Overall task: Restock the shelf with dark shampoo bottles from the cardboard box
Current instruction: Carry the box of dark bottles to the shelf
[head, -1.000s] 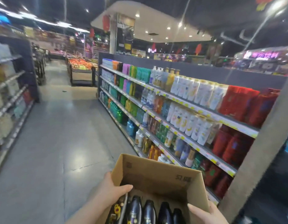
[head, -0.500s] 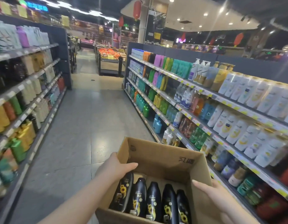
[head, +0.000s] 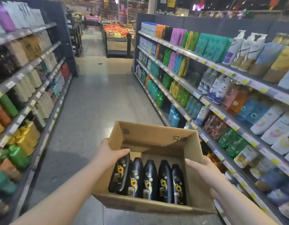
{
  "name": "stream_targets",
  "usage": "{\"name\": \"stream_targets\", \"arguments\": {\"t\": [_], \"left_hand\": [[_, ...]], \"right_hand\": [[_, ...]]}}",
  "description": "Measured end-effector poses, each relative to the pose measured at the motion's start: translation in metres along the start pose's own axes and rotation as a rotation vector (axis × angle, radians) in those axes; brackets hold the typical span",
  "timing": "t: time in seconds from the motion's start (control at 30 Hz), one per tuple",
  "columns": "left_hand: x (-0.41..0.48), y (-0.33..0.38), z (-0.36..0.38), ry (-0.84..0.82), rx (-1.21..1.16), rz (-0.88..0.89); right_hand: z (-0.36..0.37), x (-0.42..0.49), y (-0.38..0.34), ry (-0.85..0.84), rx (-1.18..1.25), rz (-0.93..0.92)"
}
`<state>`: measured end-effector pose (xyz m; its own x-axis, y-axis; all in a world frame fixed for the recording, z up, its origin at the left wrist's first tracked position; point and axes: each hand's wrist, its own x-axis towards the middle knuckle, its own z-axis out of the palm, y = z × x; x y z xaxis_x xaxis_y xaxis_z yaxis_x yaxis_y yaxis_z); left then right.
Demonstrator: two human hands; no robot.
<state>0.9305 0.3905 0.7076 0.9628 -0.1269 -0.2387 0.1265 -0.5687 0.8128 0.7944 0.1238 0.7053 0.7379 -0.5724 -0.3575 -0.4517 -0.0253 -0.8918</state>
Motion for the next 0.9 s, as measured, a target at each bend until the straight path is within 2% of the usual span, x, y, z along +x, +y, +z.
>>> {"name": "stream_targets", "arguments": {"t": [0.17,0.37,0.53,0.7,0.9], "left_hand": [[0.109,0.008,-0.003,-0.083,0.036,-0.017],[0.248,0.028,-0.001,-0.28,0.082,0.006],[0.343,0.076,0.013,-0.398,0.194,0.131],[0.415,0.118,0.056,-0.501,0.262,0.202],[0.498,0.147,0.142,-0.631,0.302,0.153]], "right_hand": [[0.039,0.081,-0.031,0.014,-0.009,0.065],[0.091,0.164,-0.055,0.176,0.073,0.165],[0.115,0.21,-0.067,0.32,0.196,0.282],[0.115,0.259,-0.074,0.439,0.264,0.357],[0.099,0.355,-0.058,0.559,0.303,0.411]]}}
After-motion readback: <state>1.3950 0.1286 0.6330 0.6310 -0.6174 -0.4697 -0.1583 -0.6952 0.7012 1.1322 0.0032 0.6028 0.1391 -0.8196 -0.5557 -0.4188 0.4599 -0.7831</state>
